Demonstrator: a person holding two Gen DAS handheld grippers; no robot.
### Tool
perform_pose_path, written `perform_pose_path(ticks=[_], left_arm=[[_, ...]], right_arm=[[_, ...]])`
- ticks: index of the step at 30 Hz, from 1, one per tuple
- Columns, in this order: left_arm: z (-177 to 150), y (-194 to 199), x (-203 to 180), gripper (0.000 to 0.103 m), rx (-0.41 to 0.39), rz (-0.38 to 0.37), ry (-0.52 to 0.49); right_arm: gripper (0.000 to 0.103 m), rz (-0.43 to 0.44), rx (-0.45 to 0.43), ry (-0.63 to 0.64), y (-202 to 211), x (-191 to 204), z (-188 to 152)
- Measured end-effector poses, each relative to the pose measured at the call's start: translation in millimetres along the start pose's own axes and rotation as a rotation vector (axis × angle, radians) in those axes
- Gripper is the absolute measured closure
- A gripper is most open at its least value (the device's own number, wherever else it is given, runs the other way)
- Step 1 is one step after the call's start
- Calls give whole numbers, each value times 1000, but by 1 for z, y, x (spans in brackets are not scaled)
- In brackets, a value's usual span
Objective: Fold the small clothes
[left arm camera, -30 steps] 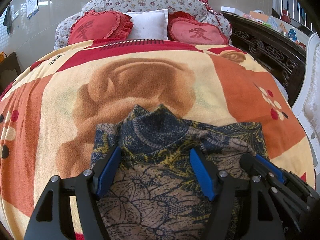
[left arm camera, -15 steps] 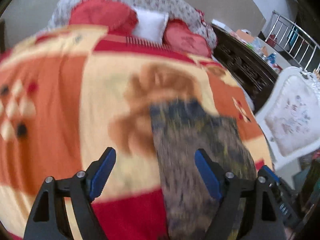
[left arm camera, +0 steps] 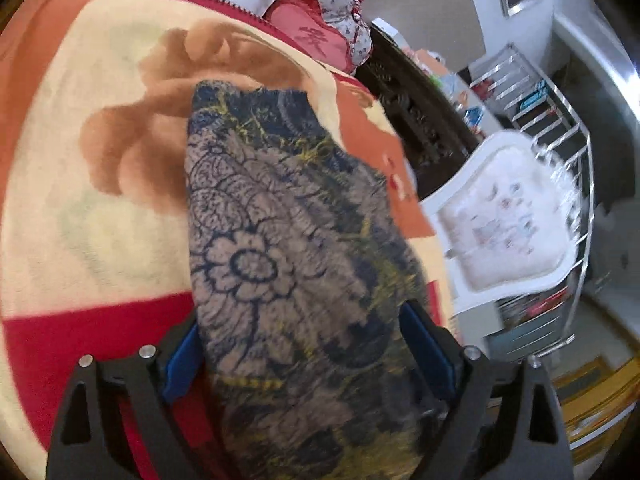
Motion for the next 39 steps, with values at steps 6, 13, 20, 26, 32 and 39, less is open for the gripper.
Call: perform_pose_path(ticks=[6,13,20,26,32,39], left_arm=[[3,3,21,73,-10,78,84],[-2,36,17,83,-52,143,69],[-1,51,53,82,-74,163,161],[-8,41,60,65,-70,293,131],[-8,38,61,61,-78,306,129],[-8,33,54,50,-62,321,102]], right_arm=[[65,232,93,-196,7,-17,9],[39,314,155,-417,-18,-88,48],[39,567,206,-451,-48,-59,54],[35,828,291,-720,-85,-52,50],[30,857,299,-860,-105,-54,41],[14,947,286,-819,-98,-29,65]])
Point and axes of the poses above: each gripper's, at about its wrist camera, not at the fingertips, and y roughly against the way its jaws point, x to its left, z to its top, the point moved 10 cm from there along -y, roughly the way its jaws point, and after that the axes turned 11 degrees about x, right-handed, at the moved point
